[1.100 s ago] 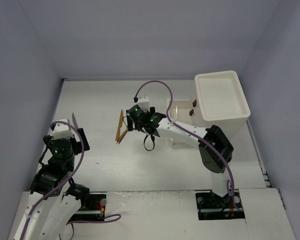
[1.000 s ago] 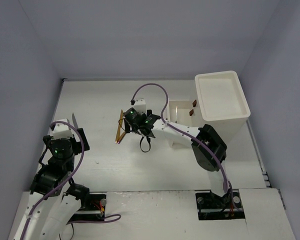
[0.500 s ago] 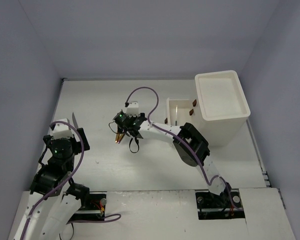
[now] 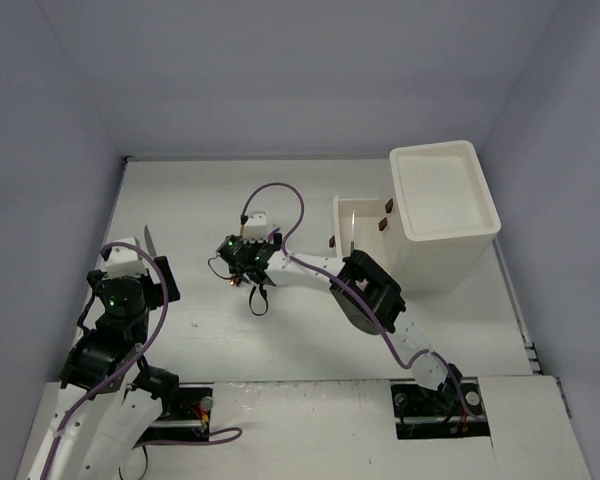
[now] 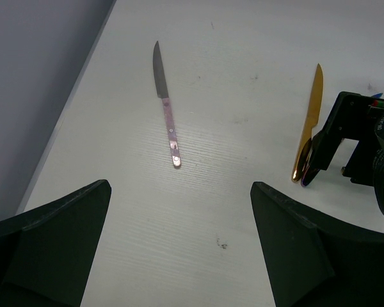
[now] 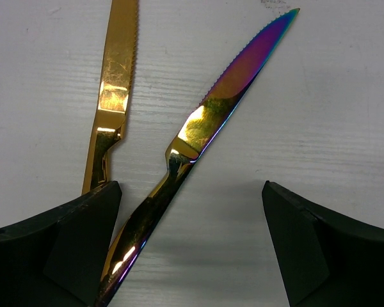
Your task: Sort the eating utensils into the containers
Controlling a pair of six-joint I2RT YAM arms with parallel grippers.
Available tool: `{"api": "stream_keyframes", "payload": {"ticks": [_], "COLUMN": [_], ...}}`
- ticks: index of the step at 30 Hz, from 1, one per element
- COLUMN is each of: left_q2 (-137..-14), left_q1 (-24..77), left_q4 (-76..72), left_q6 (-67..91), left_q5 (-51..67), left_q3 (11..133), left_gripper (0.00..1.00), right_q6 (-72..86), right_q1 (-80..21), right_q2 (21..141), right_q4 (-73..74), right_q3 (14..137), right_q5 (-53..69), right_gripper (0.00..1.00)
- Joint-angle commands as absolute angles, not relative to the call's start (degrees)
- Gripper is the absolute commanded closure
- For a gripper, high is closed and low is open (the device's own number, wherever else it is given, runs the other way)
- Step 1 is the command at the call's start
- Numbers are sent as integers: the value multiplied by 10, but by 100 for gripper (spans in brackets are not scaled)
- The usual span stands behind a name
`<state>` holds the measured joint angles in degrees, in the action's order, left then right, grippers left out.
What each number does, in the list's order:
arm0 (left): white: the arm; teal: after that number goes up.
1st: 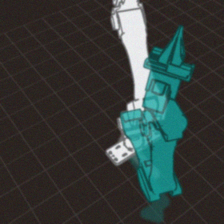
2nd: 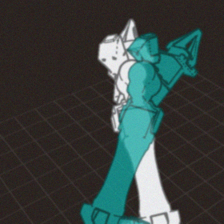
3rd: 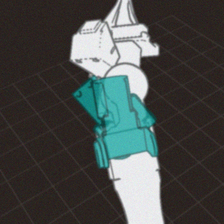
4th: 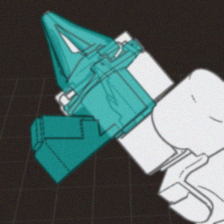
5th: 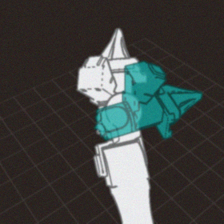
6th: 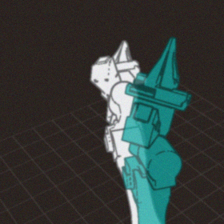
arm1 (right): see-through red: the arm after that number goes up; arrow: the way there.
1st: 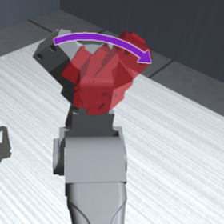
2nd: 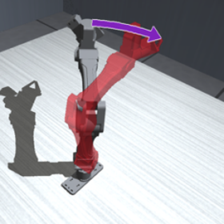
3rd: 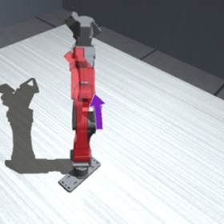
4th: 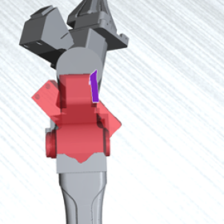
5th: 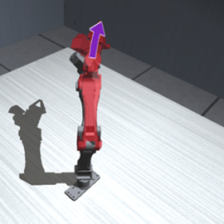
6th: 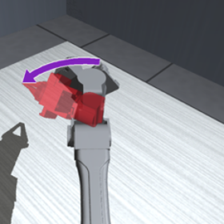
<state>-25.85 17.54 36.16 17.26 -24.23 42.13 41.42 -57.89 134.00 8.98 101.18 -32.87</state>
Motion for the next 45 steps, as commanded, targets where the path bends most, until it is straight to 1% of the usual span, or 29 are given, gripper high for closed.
{"api": "stream_keyframes", "payload": {"ticks": [1, 10, 18, 21, 24, 31, 35, 38, 45], "left_q2": [-263, -263, -264, -264, -263, -260, -260, -261, -261], "left_q1": [171, 171, 171, 171, 171, 171, 171, 171, 171], "left_q4": [332, 331, 332, 332, 333, 333, 333, 333, 333], "left_q6": [180, 181, 182, 182, 182, 184, 184, 184, 184], "left_q5": [-243, -241, -238, -237, -238, -239, -239, -239, -239], "left_q3": [424, 423, 423, 422, 422, 421, 421, 420, 421], "left_gripper": [11, 11, 11, 11, 11, 11, 11, 11, 11], "right_q6": [394, 329, 300, 278, 246, 214, 213, 216, 216], "right_q1": [-582, -581, -571, -567, -567, -552, -538, -529, -522], "right_q2": [1306, 1191, 1099, 1099, 1112, 1154, 1180, 1199, 1236], "right_q4": [94, 93, 92, 92, 92, 92, 93, 94, 95], "right_q3": [970, 798, 705, 705, 726, 777, 800, 814, 841], "right_q5": [-351, -273, -206, -191, -164, -107, -86, -74, -67], "right_gripper": [10, 10, 13, 16, 21, 39, 43, 49, 60]}}
